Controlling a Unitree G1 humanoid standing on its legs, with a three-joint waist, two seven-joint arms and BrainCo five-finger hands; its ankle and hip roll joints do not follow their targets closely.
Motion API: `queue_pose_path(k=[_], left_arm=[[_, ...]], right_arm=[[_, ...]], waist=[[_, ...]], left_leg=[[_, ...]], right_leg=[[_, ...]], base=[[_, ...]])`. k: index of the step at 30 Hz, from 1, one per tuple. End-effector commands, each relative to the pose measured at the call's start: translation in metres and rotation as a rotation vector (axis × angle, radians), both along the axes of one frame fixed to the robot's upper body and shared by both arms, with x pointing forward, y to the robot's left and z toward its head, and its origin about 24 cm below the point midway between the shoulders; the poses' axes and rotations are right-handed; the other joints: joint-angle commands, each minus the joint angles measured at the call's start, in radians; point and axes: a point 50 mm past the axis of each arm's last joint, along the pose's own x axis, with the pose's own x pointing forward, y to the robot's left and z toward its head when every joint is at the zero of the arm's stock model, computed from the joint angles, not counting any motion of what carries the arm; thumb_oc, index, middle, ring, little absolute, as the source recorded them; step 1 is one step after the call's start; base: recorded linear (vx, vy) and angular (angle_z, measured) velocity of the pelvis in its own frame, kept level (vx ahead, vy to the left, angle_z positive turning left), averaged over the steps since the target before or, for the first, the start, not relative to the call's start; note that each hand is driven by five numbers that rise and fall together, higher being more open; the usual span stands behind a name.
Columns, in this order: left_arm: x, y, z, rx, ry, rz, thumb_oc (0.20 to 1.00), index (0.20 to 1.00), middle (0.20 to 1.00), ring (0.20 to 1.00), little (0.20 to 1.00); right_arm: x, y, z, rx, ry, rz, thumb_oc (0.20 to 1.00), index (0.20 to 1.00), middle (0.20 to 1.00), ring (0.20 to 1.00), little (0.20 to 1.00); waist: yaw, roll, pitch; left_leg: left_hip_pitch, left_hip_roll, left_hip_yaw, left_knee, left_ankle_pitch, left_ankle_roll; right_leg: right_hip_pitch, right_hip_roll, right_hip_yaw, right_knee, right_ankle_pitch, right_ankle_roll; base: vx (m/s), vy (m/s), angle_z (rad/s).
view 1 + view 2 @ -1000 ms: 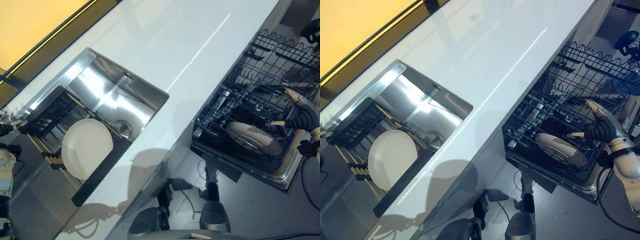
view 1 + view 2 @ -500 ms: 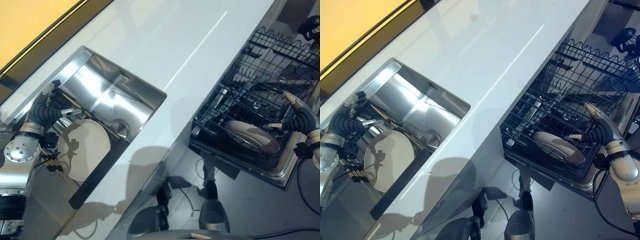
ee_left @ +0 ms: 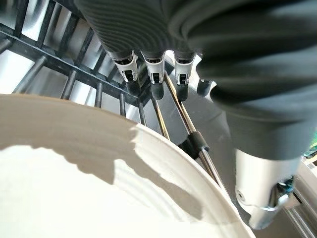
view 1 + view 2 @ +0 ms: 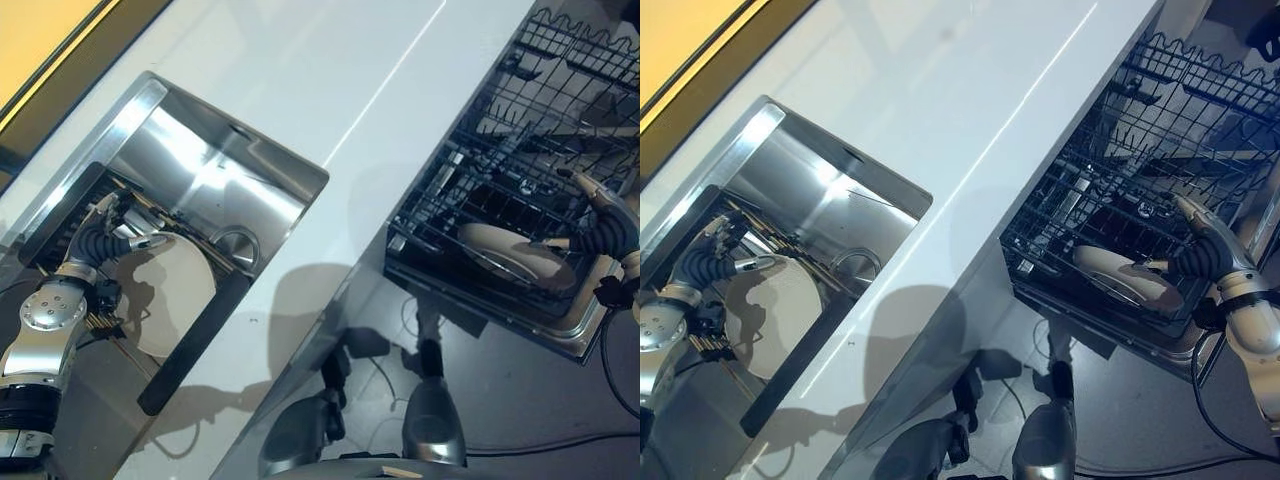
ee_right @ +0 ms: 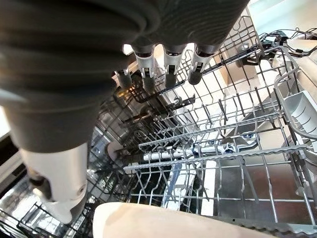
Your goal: Pick up plates and place into dishwasher.
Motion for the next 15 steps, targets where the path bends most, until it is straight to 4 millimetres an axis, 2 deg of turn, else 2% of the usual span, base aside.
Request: queue_pose_path(k=[1,6,13,15], left_arm=[[-0.010,0.030,-0.001,-0.018,-0.006,0.157,1.000,1.000,1.000,1.000,1.000],[-0.017,0.040,-0.009,0.030,0.039,0.228,1.000,1.000,1.000,1.000,1.000],[-0.019,0.051,-0.026,0.205,0.278,0.268,1.000,1.000,1.000,1.000,1.000],[-0.018,0.053,-0.024,0.231,0.300,0.257,1.000,1.000,1.000,1.000,1.000]], right_arm=[[0.002,0.011,0.032,-0.054,-0.138,0.071,1.000,1.000,1.000,1.000,1.000],[0.003,0.011,0.034,-0.059,-0.138,0.072,1.000,1.000,1.000,1.000,1.000],[0.009,0.015,0.048,-0.079,-0.152,0.082,1.000,1.000,1.000,1.000,1.000],[0.010,0.016,0.051,-0.080,-0.157,0.085,1.000,1.000,1.000,1.000,1.000]], waist=[[-0.003,-0.038,-0.037],[0.003,-0.035,-0.033],[-0.006,-0.028,-0.013],[-0.008,-0.030,-0.008]], left_leg=[[-0.075,0.036,-0.034,0.104,-0.009,-0.057],[-0.080,0.034,-0.037,0.106,-0.010,-0.058],[-0.098,0.030,-0.041,0.114,-0.006,-0.059],[-0.100,0.030,-0.040,0.113,-0.006,-0.058]], right_leg=[[-0.138,-0.053,0.024,0.196,-0.035,0.001],[-0.138,-0.058,0.017,0.197,-0.037,0.000],[-0.162,-0.056,0.027,0.208,-0.034,-0.002],[-0.163,-0.054,0.030,0.204,-0.033,-0.002]], base=[[0.00,0.000,0.00],[0.00,0.018,0.03],[-0.02,0.041,0.03],[-0.01,-0.003,0.02]])
